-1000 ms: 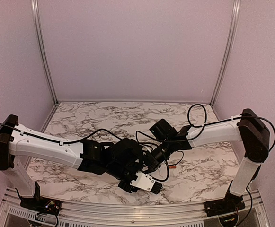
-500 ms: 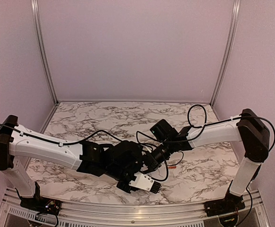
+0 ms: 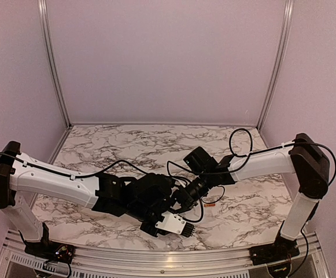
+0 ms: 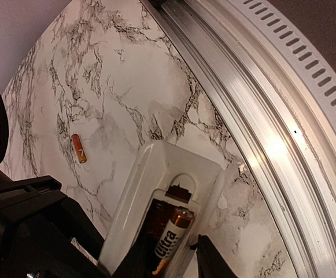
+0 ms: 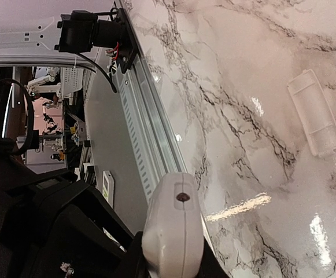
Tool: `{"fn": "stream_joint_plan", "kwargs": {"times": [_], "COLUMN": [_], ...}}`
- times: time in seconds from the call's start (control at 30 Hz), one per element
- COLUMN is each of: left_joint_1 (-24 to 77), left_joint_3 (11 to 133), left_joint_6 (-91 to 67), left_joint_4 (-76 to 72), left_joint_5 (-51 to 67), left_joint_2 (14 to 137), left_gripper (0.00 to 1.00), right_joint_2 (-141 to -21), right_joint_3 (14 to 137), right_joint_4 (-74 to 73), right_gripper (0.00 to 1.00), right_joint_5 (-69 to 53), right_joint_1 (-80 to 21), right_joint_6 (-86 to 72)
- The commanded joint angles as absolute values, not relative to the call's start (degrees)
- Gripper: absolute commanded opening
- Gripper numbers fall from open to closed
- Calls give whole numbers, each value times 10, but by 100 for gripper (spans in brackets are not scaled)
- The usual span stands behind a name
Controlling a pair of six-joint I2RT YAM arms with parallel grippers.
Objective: Load the batteries into the remote control
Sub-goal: Place the battery in the battery compartment.
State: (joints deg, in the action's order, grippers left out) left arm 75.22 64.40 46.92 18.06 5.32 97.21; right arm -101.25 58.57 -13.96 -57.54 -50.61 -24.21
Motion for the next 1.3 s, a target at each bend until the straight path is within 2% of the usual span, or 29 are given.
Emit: {"fn": "stream_joint_plan", "kwargs": {"times": [0.0,0.5,0.73,0.87,0.97,1.07,1.13,1.27], "left_joint_1": [727,727,727,727,724,712,694,648], "left_joint_3": [617,599,586,555,510,473,451,415], "left_joint_6": [446,441,437,385,308,180,79,-83], "left_joint_4": [245,156,123,63,-9,-63,-81,-73], "left_joint_5": [-23,-47,-37,-41,-80,-134,-165,-125], "left_joint_2": [973,917,891,831,762,695,659,627], "left_gripper": [33,49,51,54,68,98,99,99], "right_joint_2": [-1001,-1007,-1009,-1003,-993,-983,-977,-971], "right_joint_3": [588,579,578,574,578,578,575,578], "right_joint_4": [-159,-145,-140,-115,-94,-56,-27,30], "right_gripper": [0,0,0,0,0,0,0,0], "right_joint_5": [-678,-679,-678,-673,-661,-654,-650,-625], "right_joint_1": [-516,-516,-516,-502,-478,-453,-437,-413], "right_joint_6": [-271,-280,-282,-297,-313,-341,-360,-398]}}
